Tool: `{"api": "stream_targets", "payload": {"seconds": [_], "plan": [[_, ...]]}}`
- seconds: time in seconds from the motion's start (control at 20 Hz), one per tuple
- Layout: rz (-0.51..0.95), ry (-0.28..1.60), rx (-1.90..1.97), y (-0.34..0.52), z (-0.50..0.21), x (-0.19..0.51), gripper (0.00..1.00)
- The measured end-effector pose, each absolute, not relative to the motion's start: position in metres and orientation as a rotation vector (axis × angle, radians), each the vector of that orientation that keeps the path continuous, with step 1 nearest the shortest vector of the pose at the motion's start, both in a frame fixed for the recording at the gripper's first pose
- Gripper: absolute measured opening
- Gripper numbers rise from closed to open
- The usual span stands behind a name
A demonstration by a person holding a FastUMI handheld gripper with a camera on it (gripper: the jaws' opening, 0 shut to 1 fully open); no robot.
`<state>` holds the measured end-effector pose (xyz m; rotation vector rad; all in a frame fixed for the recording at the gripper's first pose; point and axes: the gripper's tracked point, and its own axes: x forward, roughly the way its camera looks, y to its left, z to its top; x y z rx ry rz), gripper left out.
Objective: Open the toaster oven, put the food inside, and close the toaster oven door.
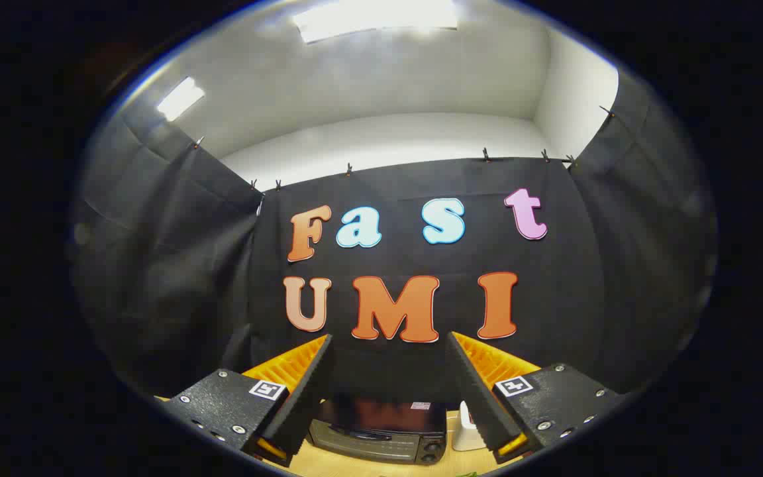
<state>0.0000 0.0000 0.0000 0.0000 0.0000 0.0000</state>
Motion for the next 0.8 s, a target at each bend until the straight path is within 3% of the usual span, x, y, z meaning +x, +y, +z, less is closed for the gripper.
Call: {"api": "stream_targets", "payload": {"seconds": [0.8], "plan": [[0.004,0.035,0.046,-0.006,-0.013,0.018,0.99]]}}
